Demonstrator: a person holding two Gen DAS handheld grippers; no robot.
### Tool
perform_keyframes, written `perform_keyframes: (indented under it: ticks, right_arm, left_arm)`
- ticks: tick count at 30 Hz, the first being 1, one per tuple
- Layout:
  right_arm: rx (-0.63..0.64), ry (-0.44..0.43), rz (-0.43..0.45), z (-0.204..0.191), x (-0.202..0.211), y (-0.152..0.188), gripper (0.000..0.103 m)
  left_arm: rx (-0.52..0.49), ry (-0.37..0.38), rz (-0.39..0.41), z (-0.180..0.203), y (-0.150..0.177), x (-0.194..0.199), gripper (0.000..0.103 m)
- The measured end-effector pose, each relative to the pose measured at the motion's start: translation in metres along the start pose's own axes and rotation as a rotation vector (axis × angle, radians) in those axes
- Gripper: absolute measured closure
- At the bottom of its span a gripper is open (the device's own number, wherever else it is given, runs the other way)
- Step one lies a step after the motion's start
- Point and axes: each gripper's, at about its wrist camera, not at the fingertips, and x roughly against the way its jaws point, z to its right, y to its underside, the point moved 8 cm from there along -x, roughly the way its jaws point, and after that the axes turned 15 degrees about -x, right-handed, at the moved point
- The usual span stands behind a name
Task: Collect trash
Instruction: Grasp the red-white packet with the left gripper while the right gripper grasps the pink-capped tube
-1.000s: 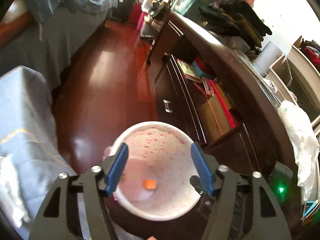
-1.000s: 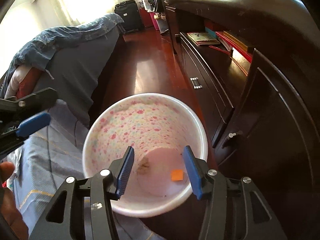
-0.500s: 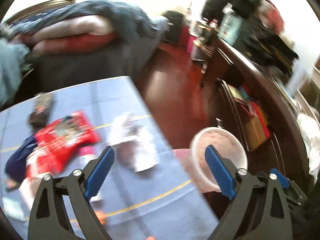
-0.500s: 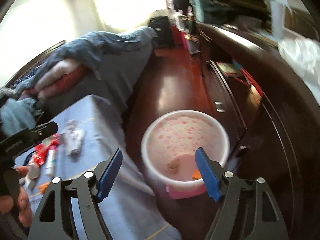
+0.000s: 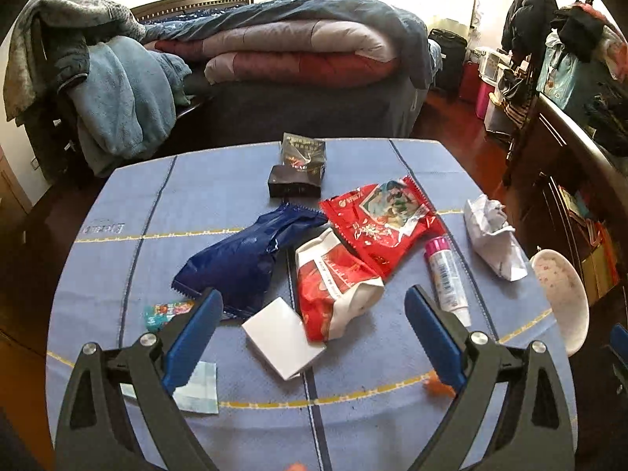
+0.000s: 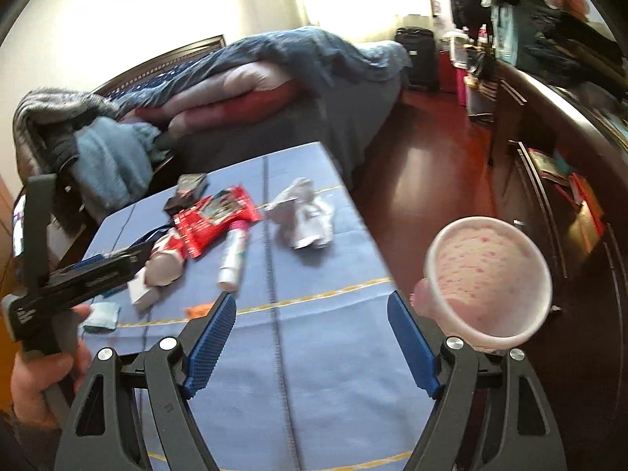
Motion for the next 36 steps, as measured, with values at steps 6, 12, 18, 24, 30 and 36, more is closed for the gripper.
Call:
perform_keyframes:
  ticks: [6, 12, 18, 24, 30, 36]
  right_arm:
    - [0.03, 0.002, -0.016, -0.018, -0.007, 0.009, 0.024]
    - [0.037, 0.023, -0.024, -0.019, -0.012, 0.011, 0.024]
    - [0.04, 0.034, -0.028, -0.024, -0.022, 0.011, 0.024]
    - [0.047, 0.036, -0.054, -0.04, -0.048, 0.012, 0.024]
    - [0.042, 0.031, -0.108, -0.062, -0.089, 0.015, 0.024]
    - [0.05, 0.068, -0.154, -0.079, -0.123, 0.017, 0.037]
  left_arm:
    - [-0.065, -0.041, -0.024, 0.021, -0.004, -0.033, 0.013]
    - [-0.06, -0.028, -0.057, 0.03, -0.005, -0.053, 0.026]
    - [-0.017, 0.038, -0.058, 0.024, -0.001, -0.061, 0.046]
    - [0.077, 0.075, 0.013, -0.005, 0.002, -0.029, 0.046]
    - [0.115, 0.021, 0.047, -0.039, 0.012, 0.001, 0.046]
    - [0.142, -0.003, 0.056, -0.069, 0.019, 0.011, 0.046]
